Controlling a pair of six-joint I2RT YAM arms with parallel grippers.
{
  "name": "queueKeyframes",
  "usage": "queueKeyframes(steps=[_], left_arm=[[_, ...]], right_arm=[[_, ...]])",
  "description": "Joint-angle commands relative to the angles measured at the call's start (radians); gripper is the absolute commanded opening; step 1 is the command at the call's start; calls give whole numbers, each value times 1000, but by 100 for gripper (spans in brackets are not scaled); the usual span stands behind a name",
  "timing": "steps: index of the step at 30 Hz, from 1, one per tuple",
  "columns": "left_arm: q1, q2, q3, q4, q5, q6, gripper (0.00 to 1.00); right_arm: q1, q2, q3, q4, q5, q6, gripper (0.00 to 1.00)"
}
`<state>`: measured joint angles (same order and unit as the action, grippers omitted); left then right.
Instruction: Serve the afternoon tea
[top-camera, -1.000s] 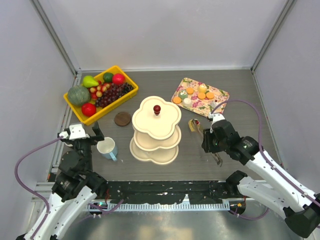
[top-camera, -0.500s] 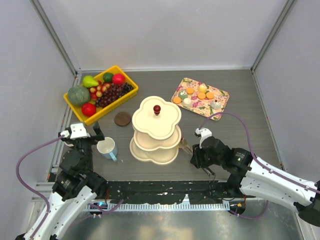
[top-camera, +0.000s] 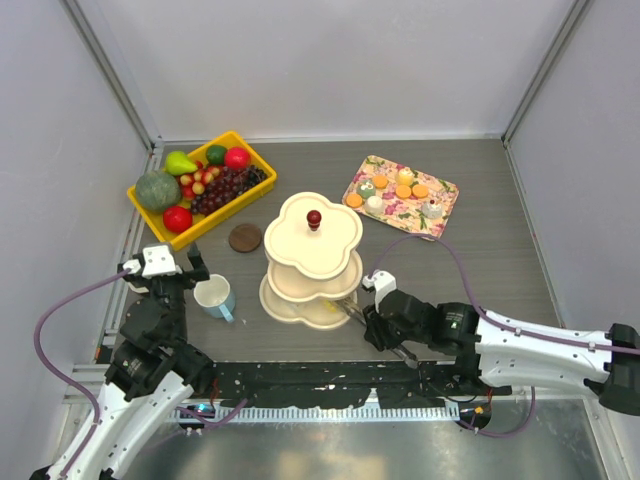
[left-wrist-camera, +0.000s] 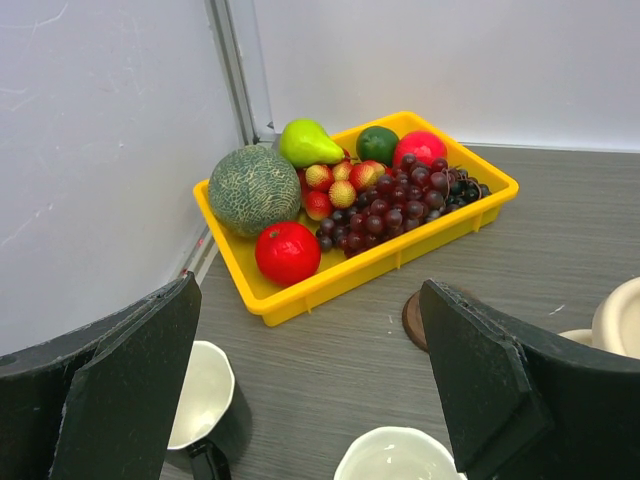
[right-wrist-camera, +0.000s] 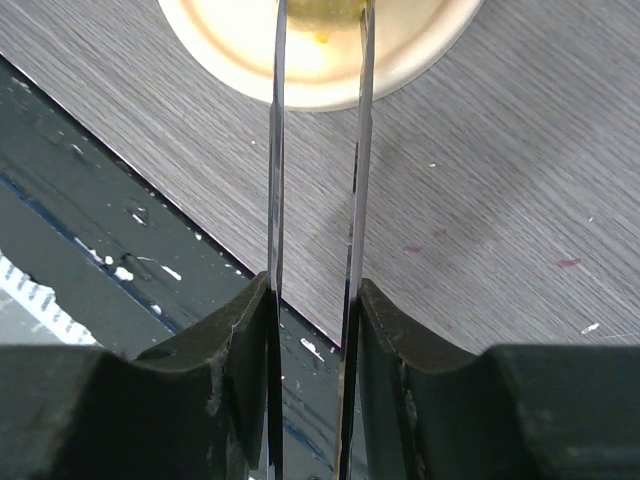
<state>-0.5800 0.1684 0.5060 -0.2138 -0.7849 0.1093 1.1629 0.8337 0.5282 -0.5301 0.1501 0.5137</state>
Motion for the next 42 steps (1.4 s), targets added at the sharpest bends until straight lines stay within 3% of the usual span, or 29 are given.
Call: queueKeyframes(steps=[1,9,18,33,42], left_arm=[[5,13,3,56,-4,1,99],[5,5,5,54,-5,1,99],[6,3,3,54,-4,3,99],[6,10,5,54,-1,4,99],[5,10,3,53,0,3,99]], right_arm=[[66,70,33,65,98,-14,40],[136,131,78,24,163,5,56],[138,85,174,-142,181,26,59],[136,-11,286,-464,192,201,51],[83,67,369,-570,227,200,48]])
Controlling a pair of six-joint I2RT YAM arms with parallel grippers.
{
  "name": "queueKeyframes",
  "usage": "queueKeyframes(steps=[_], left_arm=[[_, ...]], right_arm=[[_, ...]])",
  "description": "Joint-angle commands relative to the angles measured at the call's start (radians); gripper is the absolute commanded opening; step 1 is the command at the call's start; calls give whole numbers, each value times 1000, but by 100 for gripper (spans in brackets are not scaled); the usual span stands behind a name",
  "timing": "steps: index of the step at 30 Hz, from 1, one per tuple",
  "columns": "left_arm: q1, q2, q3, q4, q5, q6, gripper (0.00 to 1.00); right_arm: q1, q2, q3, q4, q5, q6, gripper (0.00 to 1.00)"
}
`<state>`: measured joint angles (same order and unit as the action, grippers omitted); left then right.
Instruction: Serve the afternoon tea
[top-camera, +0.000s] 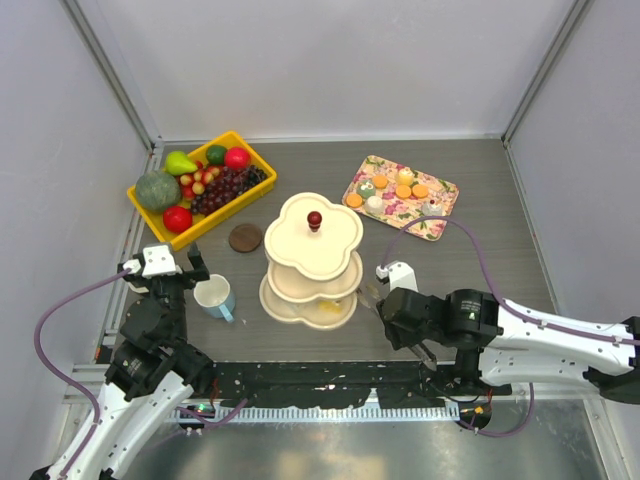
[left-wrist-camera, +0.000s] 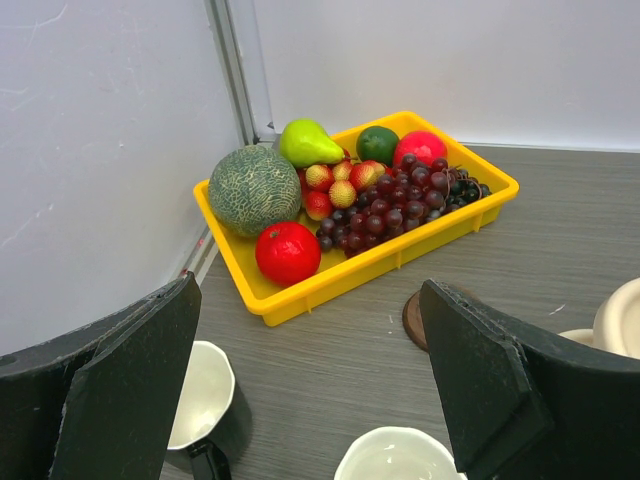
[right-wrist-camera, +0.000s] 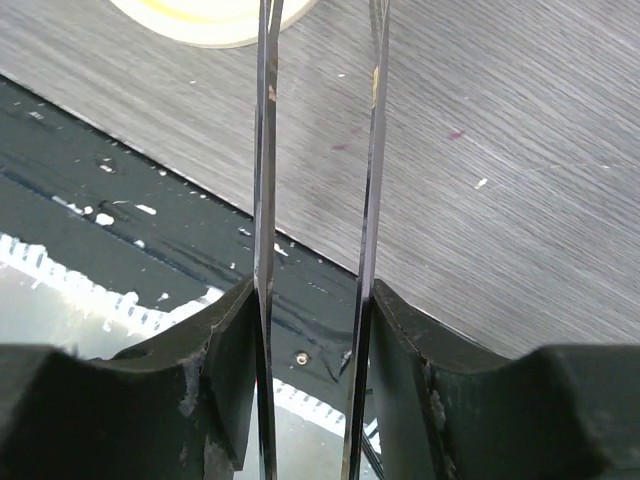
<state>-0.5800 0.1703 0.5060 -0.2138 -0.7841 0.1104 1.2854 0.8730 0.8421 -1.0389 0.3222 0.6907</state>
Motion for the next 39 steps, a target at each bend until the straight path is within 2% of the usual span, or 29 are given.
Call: queueKeyframes(steps=[1,13,17,20,28,39], left_arm=[[5,6,3,53,0,3,99],[5,-3,9,45,8,-5,99],[5,-14,9,44,9,-11,99],[5,-20,11,39,9,-15,99],[6,-38,19,27,11,-28,99],[5,-55,17,25,-3,-25,99]], right_arm=[[-58,30,57,-67,52,17,47],[-414,37,78,-43,35,-193,44],[-543,63,92,16,41,-298,44],[-651,92,97,103,-41,-347,44],[-787,257,210,232,-44,-476,44],[-810,566,376,372,-80,-571,45]])
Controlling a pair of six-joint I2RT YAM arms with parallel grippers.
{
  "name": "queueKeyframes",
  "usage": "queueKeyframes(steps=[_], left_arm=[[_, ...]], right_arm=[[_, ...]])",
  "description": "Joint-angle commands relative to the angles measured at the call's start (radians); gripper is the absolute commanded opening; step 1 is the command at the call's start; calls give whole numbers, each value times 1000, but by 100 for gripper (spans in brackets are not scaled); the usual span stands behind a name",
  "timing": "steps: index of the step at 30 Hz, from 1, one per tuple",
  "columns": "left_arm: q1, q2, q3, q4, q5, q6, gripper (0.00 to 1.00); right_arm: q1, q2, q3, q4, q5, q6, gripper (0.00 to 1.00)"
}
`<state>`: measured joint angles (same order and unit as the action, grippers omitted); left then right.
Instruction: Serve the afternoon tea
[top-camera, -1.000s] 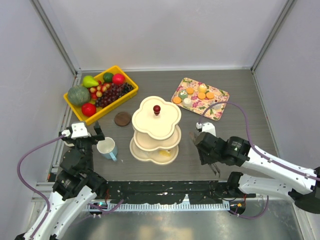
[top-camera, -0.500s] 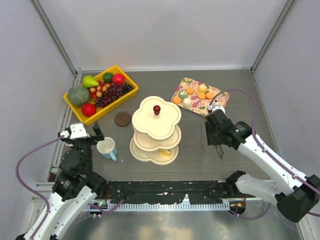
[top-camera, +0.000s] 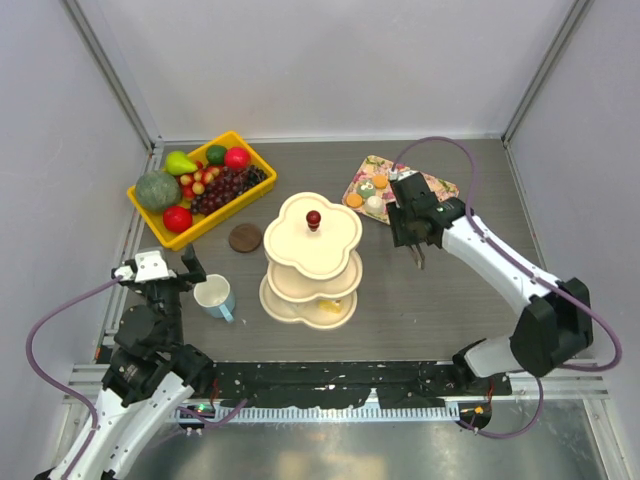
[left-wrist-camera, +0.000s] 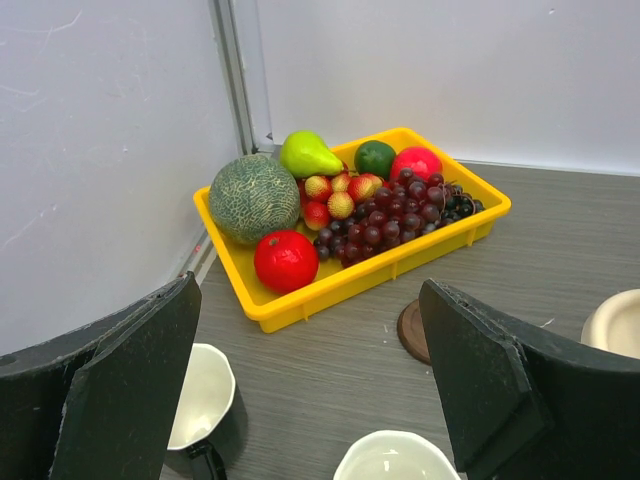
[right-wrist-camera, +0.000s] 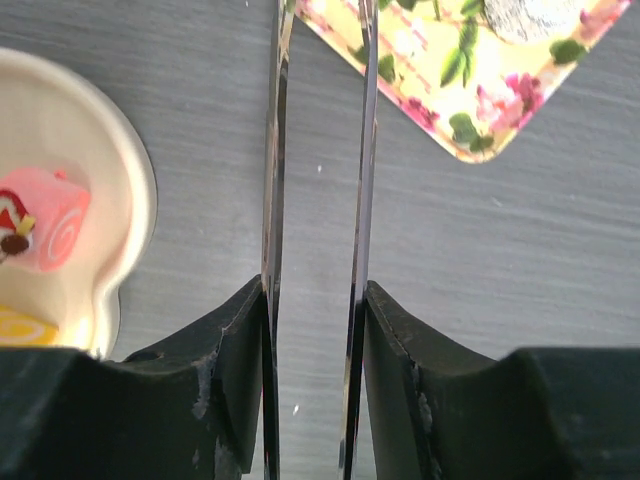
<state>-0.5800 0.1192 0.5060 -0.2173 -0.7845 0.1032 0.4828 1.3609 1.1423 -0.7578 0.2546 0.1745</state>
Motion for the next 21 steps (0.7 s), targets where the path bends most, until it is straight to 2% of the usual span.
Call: queueKeyframes(steps=[1,8,12,21], left_arm=[[5,-6,16,30,-4,-19,99],[5,8,12,38,-9,-11,99],[6,22,11,39,-9,-8,99],[5,28,9,42,-13,-3,99]], right_arm=[[-10,98,98,98,-15,-64,47],[-29,257,201,110,-57,-90,52],[-29,314,234,112,-57,-93,59],[-38,391,246,127,-48,-107,61]])
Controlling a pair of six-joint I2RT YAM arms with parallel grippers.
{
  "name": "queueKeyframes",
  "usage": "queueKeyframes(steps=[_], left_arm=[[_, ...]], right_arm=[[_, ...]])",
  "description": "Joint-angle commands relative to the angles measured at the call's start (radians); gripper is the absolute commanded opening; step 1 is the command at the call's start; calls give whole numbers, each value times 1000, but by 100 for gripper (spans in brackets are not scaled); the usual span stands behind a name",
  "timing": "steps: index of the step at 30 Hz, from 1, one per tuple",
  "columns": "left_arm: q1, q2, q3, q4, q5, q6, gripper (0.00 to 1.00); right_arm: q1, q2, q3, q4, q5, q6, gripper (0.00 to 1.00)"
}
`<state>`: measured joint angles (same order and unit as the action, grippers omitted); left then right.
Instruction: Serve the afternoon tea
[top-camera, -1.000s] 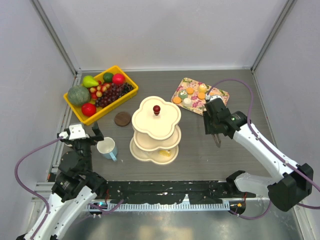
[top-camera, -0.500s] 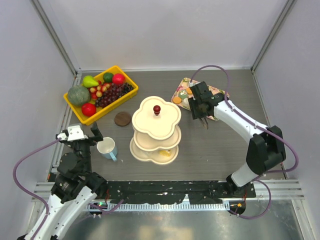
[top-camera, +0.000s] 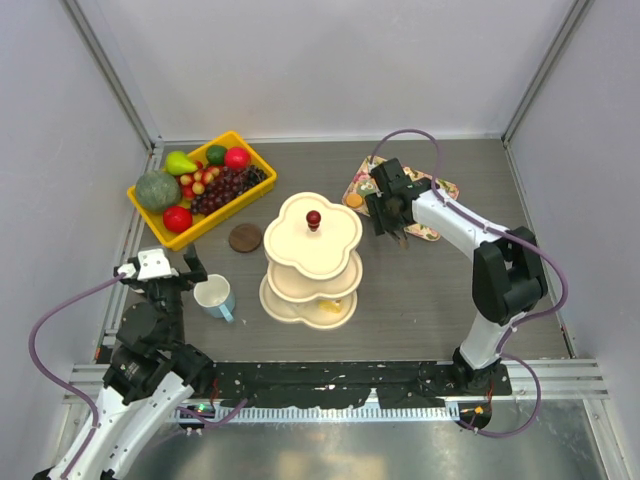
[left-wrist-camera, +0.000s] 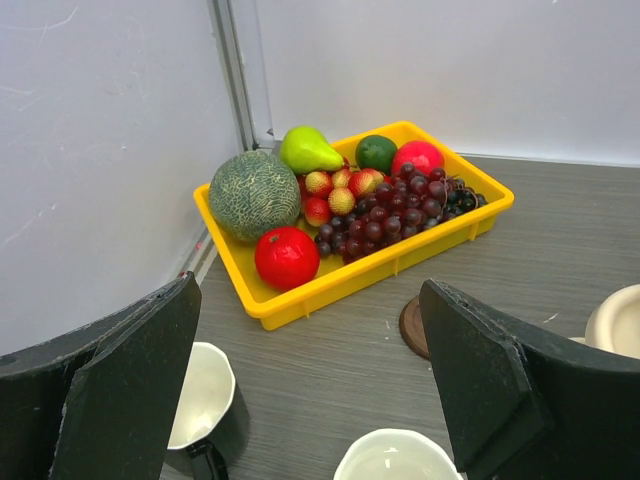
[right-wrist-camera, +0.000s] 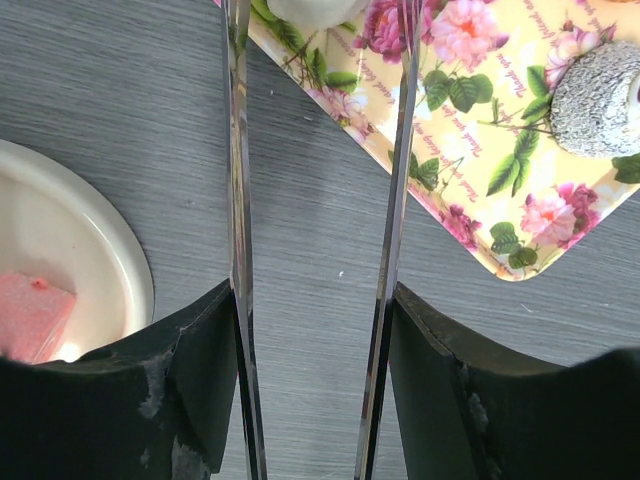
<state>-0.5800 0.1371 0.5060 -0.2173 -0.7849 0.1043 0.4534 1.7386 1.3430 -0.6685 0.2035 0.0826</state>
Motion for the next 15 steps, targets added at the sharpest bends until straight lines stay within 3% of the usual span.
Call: queueKeyframes(steps=[1,6,12,15], left_arm=[[5,13,9,42,-14,-5,99],[6,12,9,42,-13,-5,99],[5,15,9,42,-14,-2,99],[5,15,8,44,-14,-2,99]], right_arm=[[-10,16,45,38,10,-15,61],[-21,30,36,38,25,-24,59],[-30,-4,38,24,54,-33,45],[-30,-51,31,14,73,-38,44]])
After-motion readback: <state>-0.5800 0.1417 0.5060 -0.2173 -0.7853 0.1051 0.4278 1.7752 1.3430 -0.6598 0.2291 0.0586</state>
